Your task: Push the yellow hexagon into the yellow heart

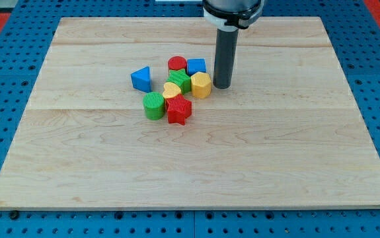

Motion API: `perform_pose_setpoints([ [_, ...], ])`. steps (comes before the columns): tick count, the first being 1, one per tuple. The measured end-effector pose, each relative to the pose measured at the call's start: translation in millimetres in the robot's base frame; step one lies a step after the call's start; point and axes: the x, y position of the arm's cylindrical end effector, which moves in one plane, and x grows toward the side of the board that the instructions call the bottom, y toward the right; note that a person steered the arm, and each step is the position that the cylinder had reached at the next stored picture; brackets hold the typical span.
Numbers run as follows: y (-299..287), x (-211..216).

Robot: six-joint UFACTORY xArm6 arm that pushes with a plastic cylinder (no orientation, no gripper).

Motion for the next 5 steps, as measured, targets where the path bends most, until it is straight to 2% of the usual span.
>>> perform_pose_setpoints([
  [2, -10, 5],
  [3, 17, -26],
  [5, 1, -58],
])
